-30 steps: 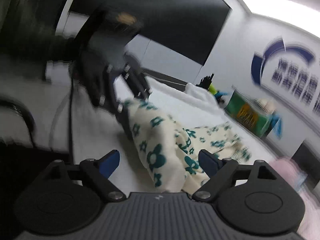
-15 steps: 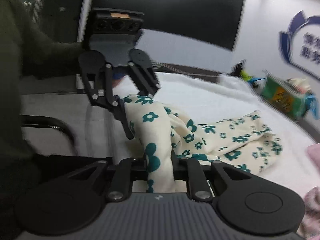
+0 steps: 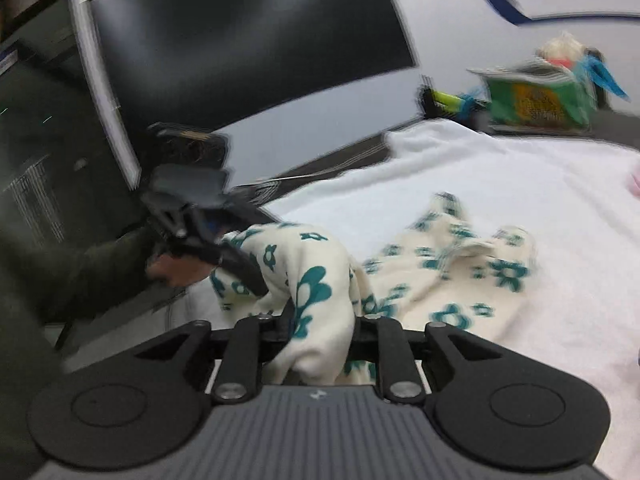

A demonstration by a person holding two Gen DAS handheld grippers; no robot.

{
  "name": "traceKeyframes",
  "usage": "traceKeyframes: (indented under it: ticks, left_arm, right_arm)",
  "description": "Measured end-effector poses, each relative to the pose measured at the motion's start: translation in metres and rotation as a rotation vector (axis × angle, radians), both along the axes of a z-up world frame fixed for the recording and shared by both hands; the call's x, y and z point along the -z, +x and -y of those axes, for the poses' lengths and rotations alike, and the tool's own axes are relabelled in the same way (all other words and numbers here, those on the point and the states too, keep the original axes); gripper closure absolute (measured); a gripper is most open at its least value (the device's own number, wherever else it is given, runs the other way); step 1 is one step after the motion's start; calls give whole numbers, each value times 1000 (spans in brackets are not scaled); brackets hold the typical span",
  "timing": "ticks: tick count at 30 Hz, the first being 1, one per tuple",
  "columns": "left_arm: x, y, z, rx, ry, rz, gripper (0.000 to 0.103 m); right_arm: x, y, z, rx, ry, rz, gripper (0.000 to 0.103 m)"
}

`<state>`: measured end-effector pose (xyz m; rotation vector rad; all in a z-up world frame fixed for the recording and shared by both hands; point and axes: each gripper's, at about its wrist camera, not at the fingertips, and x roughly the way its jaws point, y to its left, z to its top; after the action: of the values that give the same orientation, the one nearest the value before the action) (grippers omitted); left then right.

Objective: Fold clothes

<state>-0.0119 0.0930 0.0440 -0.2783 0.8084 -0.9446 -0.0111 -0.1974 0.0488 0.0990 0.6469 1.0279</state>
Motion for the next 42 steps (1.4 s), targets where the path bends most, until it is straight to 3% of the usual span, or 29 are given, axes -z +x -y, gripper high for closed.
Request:
traceKeyframes:
  ticks: [2,4,6,8,11,13,15,17,20,22,25,27,28,29,32,33,36,37,38,40,41,42]
  left_arm:
    - [7,1,-5,-74,-26,-36,61]
    - [11,-4,-12,-130,-71,-66,52]
    - [11,-14,-16,-200,-96,-44,38]
    - [11,-22,-14,-220,-105,-3,38]
    - [14,-22,-7,-213,-113,-20,42]
    - [13,-25,-5,-207,-118,-40,61]
    - [9,-33,-7,-204,-124,-24,74]
    - [4,-42,-11,-196,-124,-31,83]
    - [2,-48,-16,-197,-128,-86,86]
    - [4,-51,-16,-212,-106,-121,86]
    - [13,-51,-12,-227,-29,-128,85]
    - [15,-48,-13,-232,-16,-126,72]
    - [14,-48,-15,-245,-15,-122,68]
    - [13,-48,-17,-258,-11,-114,59]
    - [-2,-60,-22,-276,12,-23,58]
    - [-8,-65,-24,-283,12,20,55]
    - [-19,-68,-21,-336,34,93,58]
    - [-19,-66,-18,-355,44,102,62]
    - [-17,-63,-14,-360,35,103,73]
    - [-14,-56,-12,-358,-11,75,78]
    - [-13,-53,-11,-355,-34,59,82]
    - [-13,-49,-11,-349,-58,41,82]
  right_arm:
    - [9,14,-2,82,-19,-47,52]
    - [13,13,7,121,11,-58,51]
    - [15,6,19,166,66,-51,43]
    - [20,-3,33,212,153,-57,36]
    - [36,-11,40,246,236,-124,36]
    - [44,-19,33,275,223,-106,42]
    - [40,-25,21,259,190,-46,80]
    - [36,-24,19,225,214,-99,90]
    - [31,-21,19,170,260,-203,92]
    - [34,-12,23,144,304,-329,93]
    - [50,-1,21,193,253,-449,93]
    - [59,3,18,217,240,-479,91]
    - [57,0,19,227,231,-464,90]
    - [54,-4,20,236,220,-440,83]
    - [35,-20,26,275,165,-327,54]
    - [25,-28,30,315,130,-258,49]
    - [3,-44,36,402,86,-77,49]
    - [-2,-46,35,404,95,-49,49]
    - [-5,-44,32,399,108,-32,49]
    - [-3,-36,23,391,125,-21,50]
    - [2,-29,15,388,115,-33,55]
    - [7,-21,7,385,103,-49,78]
